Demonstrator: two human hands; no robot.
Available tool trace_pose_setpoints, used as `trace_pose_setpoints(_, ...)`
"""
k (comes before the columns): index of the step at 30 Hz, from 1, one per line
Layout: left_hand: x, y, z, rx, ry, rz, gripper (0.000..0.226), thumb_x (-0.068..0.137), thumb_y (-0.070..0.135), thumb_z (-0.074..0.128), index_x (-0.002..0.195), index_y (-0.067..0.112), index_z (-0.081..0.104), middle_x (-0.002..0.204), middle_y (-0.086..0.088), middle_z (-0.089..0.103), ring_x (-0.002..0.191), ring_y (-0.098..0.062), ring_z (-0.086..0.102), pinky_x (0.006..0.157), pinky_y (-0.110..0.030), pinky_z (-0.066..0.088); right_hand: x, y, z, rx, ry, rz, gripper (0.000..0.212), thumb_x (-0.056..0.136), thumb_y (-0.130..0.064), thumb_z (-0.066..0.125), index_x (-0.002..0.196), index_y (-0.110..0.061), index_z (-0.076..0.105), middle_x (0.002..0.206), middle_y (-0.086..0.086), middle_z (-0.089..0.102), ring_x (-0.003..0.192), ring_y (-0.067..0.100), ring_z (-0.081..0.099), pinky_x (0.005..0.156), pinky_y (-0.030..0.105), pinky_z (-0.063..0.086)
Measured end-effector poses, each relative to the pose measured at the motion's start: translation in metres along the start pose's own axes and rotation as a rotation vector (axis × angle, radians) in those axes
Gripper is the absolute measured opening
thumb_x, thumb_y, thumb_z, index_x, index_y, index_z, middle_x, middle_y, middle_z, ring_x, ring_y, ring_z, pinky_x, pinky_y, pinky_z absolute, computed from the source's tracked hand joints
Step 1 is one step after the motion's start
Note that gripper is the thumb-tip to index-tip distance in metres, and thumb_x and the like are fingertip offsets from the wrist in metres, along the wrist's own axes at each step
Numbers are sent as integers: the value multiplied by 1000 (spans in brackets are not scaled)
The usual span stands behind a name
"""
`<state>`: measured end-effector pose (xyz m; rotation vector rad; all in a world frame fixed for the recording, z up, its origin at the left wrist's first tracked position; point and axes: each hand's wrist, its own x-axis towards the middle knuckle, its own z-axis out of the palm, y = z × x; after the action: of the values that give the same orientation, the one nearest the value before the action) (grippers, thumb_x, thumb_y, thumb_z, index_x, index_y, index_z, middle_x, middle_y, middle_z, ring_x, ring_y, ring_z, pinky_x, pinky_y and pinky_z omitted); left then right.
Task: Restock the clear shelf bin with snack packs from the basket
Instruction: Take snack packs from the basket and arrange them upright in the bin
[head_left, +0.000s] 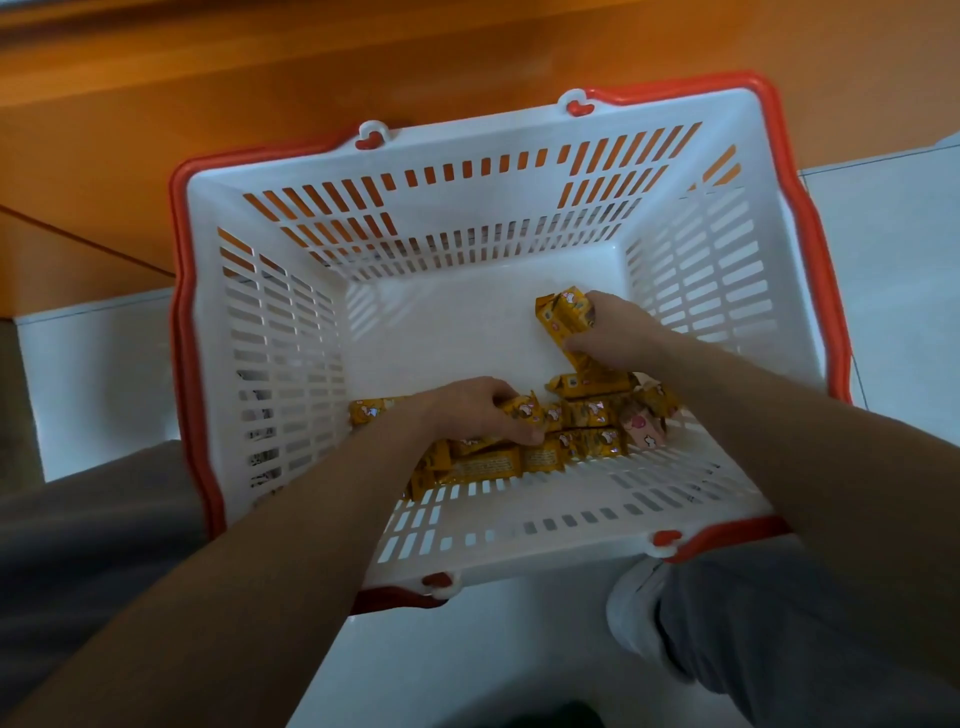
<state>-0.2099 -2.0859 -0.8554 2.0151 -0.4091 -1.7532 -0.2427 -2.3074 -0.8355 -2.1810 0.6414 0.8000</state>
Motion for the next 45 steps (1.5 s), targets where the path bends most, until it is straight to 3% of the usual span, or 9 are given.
trace_pose_setpoints(5, -12, 11, -1, -130, 185, 62, 51, 78, 60, 79, 112, 27, 60, 103, 10, 62, 91, -7, 59, 68, -25, 41, -13, -12, -10, 126, 41, -31, 24, 87, -22, 68, 105, -20, 53, 89, -1, 60, 73, 14, 62, 51, 25, 46)
trace_pose_setpoints(10, -48, 33, -18, -402, 417, 124, 19, 90, 46, 74, 93, 28, 71, 89, 0, 72, 81, -20, 67, 68, -28, 50, -44, -35, -31, 451, 96, -71, 26, 88, -20, 67, 111, -18, 56, 95, 7, 66, 80, 22, 69, 61, 35, 55)
trace_pose_setpoints(12, -70, 47, -28, -553, 481, 121, 22, 91, 39, 76, 96, 18, 75, 91, -12, 77, 80, -28, 74, 65, -33, 57, -64, -50, -43, 611, 79, -51, 36, 87, -21, 68, 120, -18, 54, 106, 9, 68, 91, 28, 70, 72, 43, 61)
trace_pose_setpoints(16, -128, 90, -47, -759, 521, 211, 18, 91, 22, 78, 103, 9, 75, 97, -16, 78, 87, -32, 78, 67, -37, 61, -113, -88, -70, 853, 59, -121, 17, 88, -15, 66, 105, -17, 67, 96, 9, 74, 81, 27, 74, 57, 30, 57)
trace_pose_setpoints(22, -254, 154, -71, -837, 543, 455, 27, 91, 11, 75, 115, 0, 72, 112, -24, 75, 89, -36, 73, 61, -37, 63, -215, -153, -127, 992, 5, -270, 25, 90, -10, 67, 114, -11, 68, 94, 7, 72, 78, 20, 67, 57, 30, 55)
trace_pose_setpoints(28, -358, 185, -67, -785, 602, 566, 18, 88, 16, 76, 100, 2, 76, 103, -32, 73, 80, -36, 71, 67, -41, 60, -303, -190, -162, 1098, -49, -455, 22, 90, -10, 65, 111, -10, 67, 98, 8, 76, 77, 19, 74, 58, 31, 58)
trace_pose_setpoints(33, -384, 183, -52, -851, 690, 664, 22, 81, 15, 83, 101, 16, 73, 89, -13, 79, 70, -28, 75, 59, -39, 60, -319, -201, -145, 1133, -41, -445, 45, 71, -17, 73, 116, -11, 66, 111, 13, 73, 85, 24, 72, 63, 34, 59)
trace_pose_setpoints(37, -383, 175, -53, -919, 715, 645, 33, 77, 19, 88, 105, 16, 71, 96, -12, 80, 83, -38, 78, 75, -56, 64, -308, -212, -137, 1118, -47, -442, 34, 83, -11, 70, 117, -13, 67, 113, 12, 73, 93, 27, 72, 72, 37, 58)
trace_pose_setpoints(45, -370, 175, -67, -996, 715, 698, 50, 69, 13, 89, 115, 14, 69, 102, -9, 80, 91, -33, 78, 80, -53, 64, -294, -226, -136, 1120, 9, -513, 47, 73, -18, 73, 118, -8, 67, 113, 18, 72, 100, 33, 71, 88, 50, 57)
